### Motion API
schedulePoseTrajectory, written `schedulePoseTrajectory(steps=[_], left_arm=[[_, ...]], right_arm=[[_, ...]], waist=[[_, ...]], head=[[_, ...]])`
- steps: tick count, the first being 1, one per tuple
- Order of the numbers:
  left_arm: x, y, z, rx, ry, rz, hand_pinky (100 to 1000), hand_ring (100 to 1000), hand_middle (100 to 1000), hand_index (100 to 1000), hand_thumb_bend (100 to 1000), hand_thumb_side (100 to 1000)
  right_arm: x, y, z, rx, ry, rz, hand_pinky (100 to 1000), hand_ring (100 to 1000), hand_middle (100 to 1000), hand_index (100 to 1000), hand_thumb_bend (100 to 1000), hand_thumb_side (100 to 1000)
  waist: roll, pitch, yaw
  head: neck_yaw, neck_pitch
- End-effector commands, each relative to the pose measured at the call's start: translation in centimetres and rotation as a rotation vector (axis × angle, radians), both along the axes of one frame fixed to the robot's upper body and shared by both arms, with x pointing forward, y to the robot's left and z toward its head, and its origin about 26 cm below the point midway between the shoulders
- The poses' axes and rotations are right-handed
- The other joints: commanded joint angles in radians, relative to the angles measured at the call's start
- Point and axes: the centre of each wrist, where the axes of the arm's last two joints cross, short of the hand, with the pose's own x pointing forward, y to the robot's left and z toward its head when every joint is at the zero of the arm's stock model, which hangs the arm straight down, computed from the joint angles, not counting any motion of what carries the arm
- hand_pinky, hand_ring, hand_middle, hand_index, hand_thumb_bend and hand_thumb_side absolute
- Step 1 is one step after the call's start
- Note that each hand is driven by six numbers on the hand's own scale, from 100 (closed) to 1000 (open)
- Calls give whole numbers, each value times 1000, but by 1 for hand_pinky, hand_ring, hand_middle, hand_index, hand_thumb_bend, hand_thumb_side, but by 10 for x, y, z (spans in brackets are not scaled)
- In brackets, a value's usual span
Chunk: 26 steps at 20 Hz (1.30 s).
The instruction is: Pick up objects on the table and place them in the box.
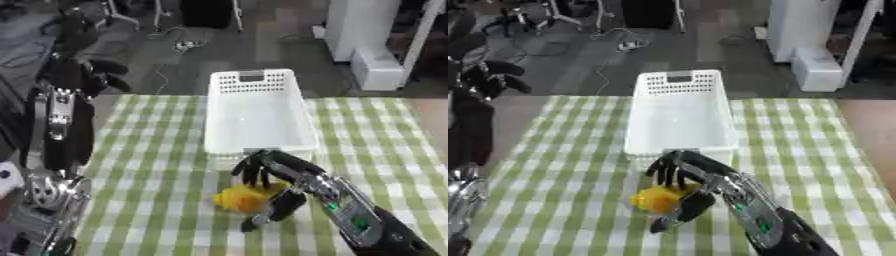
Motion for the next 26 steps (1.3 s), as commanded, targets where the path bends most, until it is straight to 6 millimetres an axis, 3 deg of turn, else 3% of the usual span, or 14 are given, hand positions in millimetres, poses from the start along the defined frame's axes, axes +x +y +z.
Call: schedulePoseTrajectory(steps=[1,14,24,26], left_arm=[[-1,-3,9,2,-33,-14,461,602,1000,811,261,765],[-1,-2,7,4,-28,-8,460,602,1000,811,261,765],[-1,-2,8,3,-30,-10,461,601,1000,811,262,765],[-1,-2,8,3,-31,-11,461,602,1000,811,262,765]], right_arm=[[4,-3,5,-5,-16,-13,428,556,553,774,888,278],[0,-2,44,56,-103,-22,429,556,557,775,892,281],[2,-2,43,40,-99,-21,435,559,561,778,892,282],[3,-2,40,27,-97,-22,476,590,578,785,900,288]], waist=[[-1,-8,2],[-1,-12,-5],[-1,-10,-4],[-1,-9,-3]], head=[[11,2],[13,6],[17,5],[17,4]])
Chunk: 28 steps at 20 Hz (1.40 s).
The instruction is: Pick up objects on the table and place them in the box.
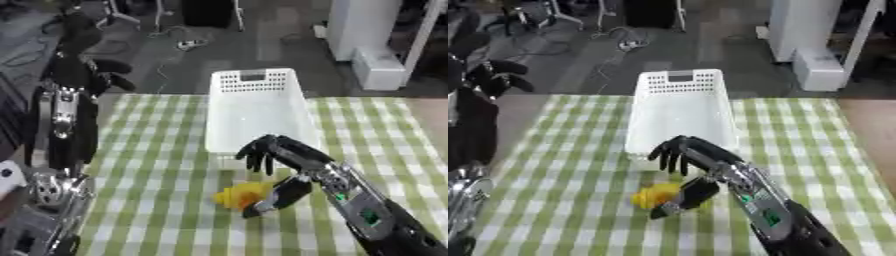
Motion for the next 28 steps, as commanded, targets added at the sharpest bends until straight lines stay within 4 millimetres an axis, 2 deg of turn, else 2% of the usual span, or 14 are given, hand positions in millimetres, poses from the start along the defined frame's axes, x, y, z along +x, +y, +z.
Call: schedulePoseTrajectory(steps=[1,5,11,28], left_arm=[[-1,-2,9,10,-33,-10,461,602,1000,811,262,765],[-1,-2,10,8,-36,-12,461,602,1000,811,263,765],[0,-3,11,6,-37,-15,461,601,1000,811,264,765],[0,-4,12,2,-42,-21,462,601,1000,811,266,765]], right_arm=[[6,0,11,-19,-40,8,496,608,590,789,902,290],[10,-1,6,-51,-50,13,553,664,643,812,914,301],[16,-5,-1,-101,-66,15,584,709,688,852,927,312],[23,-2,-20,-196,-44,55,605,715,704,877,930,314]], waist=[[0,-8,2],[0,-6,4],[-1,-5,7],[-1,-3,13]], head=[[9,2],[11,0],[13,-1],[17,4]])
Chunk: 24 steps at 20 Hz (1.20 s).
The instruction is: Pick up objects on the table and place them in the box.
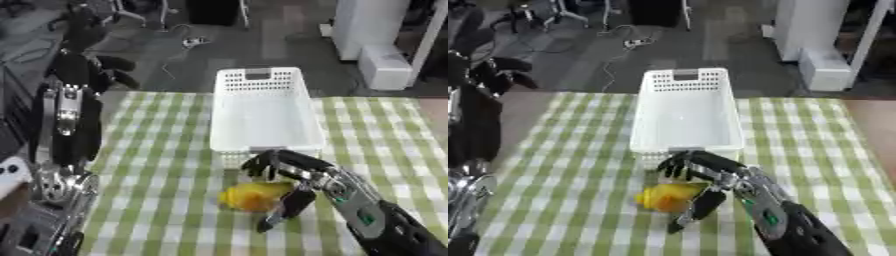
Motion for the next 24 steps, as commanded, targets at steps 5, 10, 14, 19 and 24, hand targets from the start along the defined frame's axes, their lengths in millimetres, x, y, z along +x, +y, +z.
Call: schedulePoseTrajectory(steps=[5,10,14,19,24], left_arm=[[0,-4,10,0,-36,-21,464,601,1000,811,267,765],[0,-6,12,-5,-40,-29,464,602,1000,811,268,764],[1,-7,13,-10,-44,-35,466,602,1000,811,269,764],[2,-10,15,-16,-50,-48,467,602,1000,811,270,764],[3,-13,18,-26,-57,-59,469,603,1000,811,273,764]], right_arm=[[8,2,3,-9,-27,-9,595,702,691,868,929,313],[12,-2,-4,-27,-21,-36,592,698,687,865,926,310],[15,-5,-11,-43,-16,-54,587,692,681,859,923,308],[19,-5,-17,-52,-17,-71,573,678,670,846,913,310],[27,-5,-18,-76,-29,-94,552,657,656,823,900,316]], waist=[[-1,-7,7],[-1,-4,13],[-2,-2,18],[-3,1,26],[-4,5,36]], head=[[11,3],[12,0],[14,-2],[17,-7],[13,-15]])
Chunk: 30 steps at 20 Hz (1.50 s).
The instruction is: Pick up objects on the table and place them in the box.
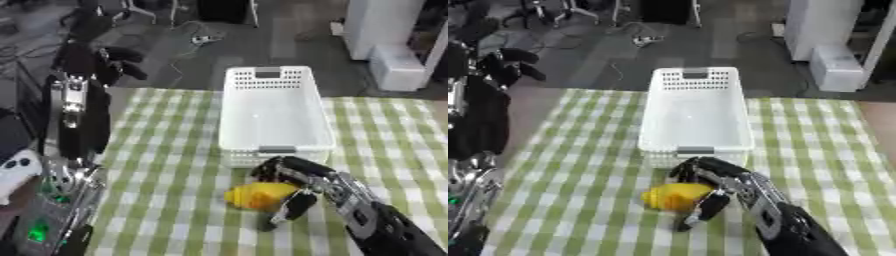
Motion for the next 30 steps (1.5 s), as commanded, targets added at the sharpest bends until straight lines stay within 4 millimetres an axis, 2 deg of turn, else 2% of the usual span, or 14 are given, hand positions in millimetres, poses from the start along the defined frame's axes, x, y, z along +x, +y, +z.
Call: schedulePoseTrajectory(steps=[1,9,10,11,12,13,14,15,16,17,18,22,26,30], left_arm=[[-1,-3,9,-5,-33,-19,470,603,1000,811,274,764],[0,-7,13,-23,-44,-34,472,604,1000,812,277,763],[0,-7,14,-24,-44,-35,473,604,1000,812,278,763],[0,-7,14,-25,-44,-35,473,604,1000,812,278,764],[0,-7,14,-25,-44,-35,473,604,1000,811,278,763],[0,-7,14,-26,-45,-35,473,604,1000,811,278,763],[0,-7,14,-26,-45,-35,474,604,1000,811,279,763],[0,-7,14,-26,-45,-34,474,604,1000,811,279,763],[0,-7,14,-25,-45,-33,474,604,1000,811,279,763],[0,-6,14,-24,-44,-33,474,604,1000,811,279,763],[0,-6,13,-24,-44,-32,473,604,1000,811,278,763],[0,-5,12,-19,-39,-26,472,603,1000,811,278,763],[-1,-3,10,-15,-35,-21,471,603,1000,811,277,763],[-1,-2,9,-11,-31,-18,470,603,1000,811,276,763]], right_arm=[[7,1,4,-18,-22,-16,546,652,654,813,896,318],[13,-5,-12,-103,-12,-19,499,620,633,794,870,326],[13,-6,-15,-107,-7,-18,369,561,593,773,848,337],[12,-6,-18,-110,1,-19,337,544,583,768,843,341],[12,-7,-22,-109,16,-22,100,389,498,689,795,372],[11,-7,-26,-109,34,-25,100,352,482,671,784,386],[10,-8,-29,-114,43,-21,100,115,331,522,662,462],[9,-9,-30,-119,42,-15,100,115,331,522,662,462],[9,-10,-30,-132,32,-5,100,100,100,336,274,339],[8,-11,-30,-140,12,8,100,100,125,383,364,402],[7,-12,-29,-140,-13,21,100,100,100,143,254,223],[1,-17,-40,-94,-71,55,100,100,100,115,181,129],[-3,-22,-52,-32,-31,26,100,100,100,121,139,162],[-3,-19,-45,37,-36,8,100,100,100,119,164,123]], waist=[[0,-7,6],[-2,-2,22],[-2,-1,22],[-2,-2,22],[-3,-2,22],[-3,-2,21],[-3,-3,21],[-3,-3,21],[-3,-3,20],[-3,-4,20],[-4,-4,18],[-3,-6,12],[-2,-9,6],[-2,-11,2]], head=[[3,-15],[3,-25],[5,-26],[6,-26],[6,-26],[7,-26],[8,-27],[9,-27],[11,-27],[12,-27],[13,-26],[15,-25],[18,-24],[17,-23]])
